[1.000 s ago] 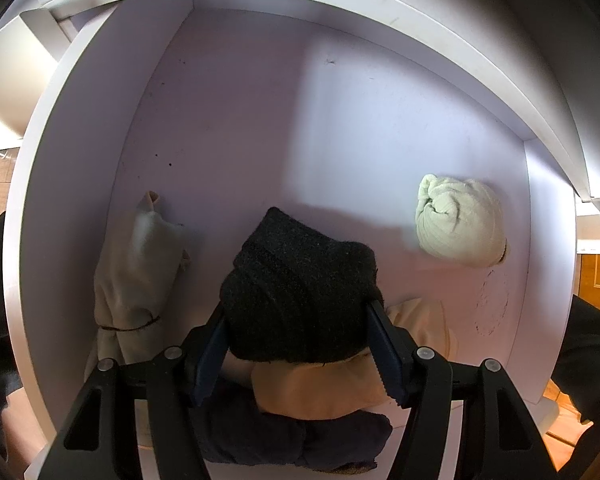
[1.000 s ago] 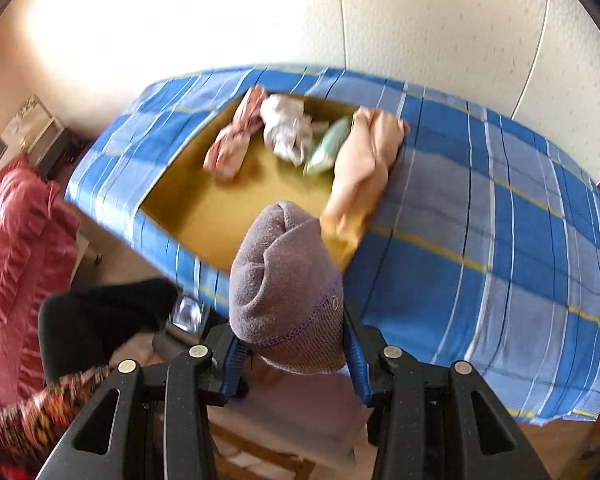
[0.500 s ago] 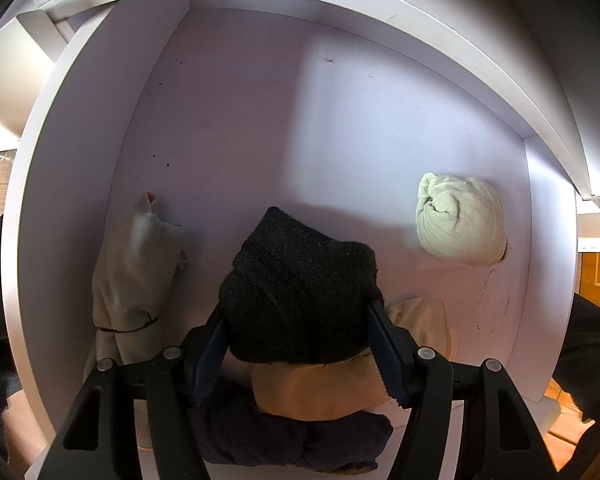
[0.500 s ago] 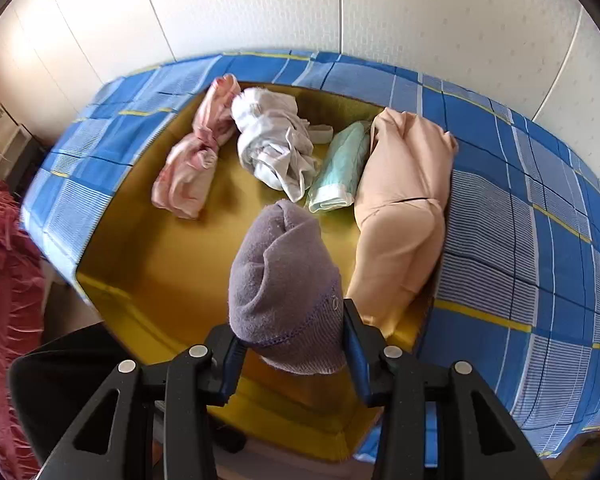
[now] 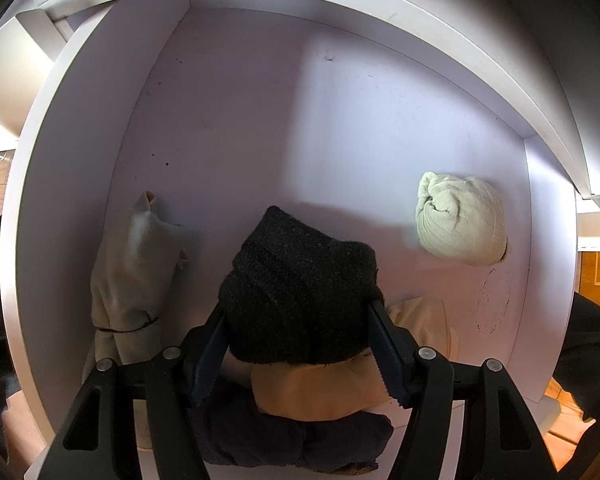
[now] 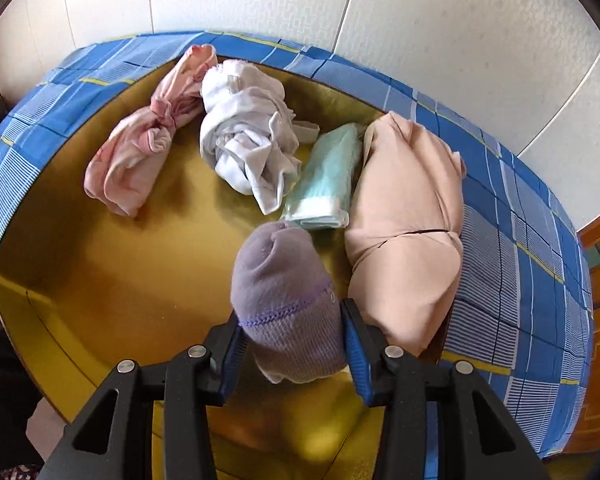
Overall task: Organize soft objects
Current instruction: 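Lower the purple beanie into the box and open the right gripper, then return the right gripper to the shelf toward the cream knit beanie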
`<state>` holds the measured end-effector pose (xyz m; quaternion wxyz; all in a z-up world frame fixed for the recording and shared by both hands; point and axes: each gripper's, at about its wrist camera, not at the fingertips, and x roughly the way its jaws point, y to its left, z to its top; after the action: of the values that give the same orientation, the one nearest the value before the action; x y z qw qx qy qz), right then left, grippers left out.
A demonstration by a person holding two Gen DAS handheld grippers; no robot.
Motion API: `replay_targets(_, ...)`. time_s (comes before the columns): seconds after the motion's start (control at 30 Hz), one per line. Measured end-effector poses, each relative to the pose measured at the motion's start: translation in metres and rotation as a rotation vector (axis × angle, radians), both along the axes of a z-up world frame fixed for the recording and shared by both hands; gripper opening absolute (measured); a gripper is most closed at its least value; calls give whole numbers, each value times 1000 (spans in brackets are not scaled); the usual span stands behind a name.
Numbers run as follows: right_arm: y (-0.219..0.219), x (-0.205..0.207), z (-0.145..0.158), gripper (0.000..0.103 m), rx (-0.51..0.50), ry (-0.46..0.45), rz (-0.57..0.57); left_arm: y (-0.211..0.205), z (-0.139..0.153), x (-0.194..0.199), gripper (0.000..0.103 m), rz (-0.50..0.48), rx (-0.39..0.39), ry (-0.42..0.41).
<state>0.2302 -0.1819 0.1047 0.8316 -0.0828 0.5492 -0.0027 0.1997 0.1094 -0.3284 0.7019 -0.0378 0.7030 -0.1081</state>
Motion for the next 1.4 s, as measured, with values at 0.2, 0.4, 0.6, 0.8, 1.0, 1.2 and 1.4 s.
replay_targets(0.2,-7,-10,5,46,52,-1,-5,-1,-1,0,69,-6,3,-2)
replay_targets(0.4,-26,-25,22,47,141,-65,-14,-7,2,-3,69,-11,8,-4)
replay_targets(0.6,-47,-47,48,47,276,-166,-44,-9,4,-3,69,-18,9,-6)
replay_targets(0.8,-53,-99,64,47,400,-246,56,-8,3,-2,69,-18,7,-4)
replay_targets(1.0,-56,-157,43,47,507,-186,150,-9,3,-2,69,-17,6,-4)
replay_targets(1.2,-35,-209,-13,47,527,-22,291,-8,3,-2,69,-16,4,-3)
replay_targets(1.4,-5,-219,-126,47,440,371,232,-4,0,-2,69,-9,-2,-1)
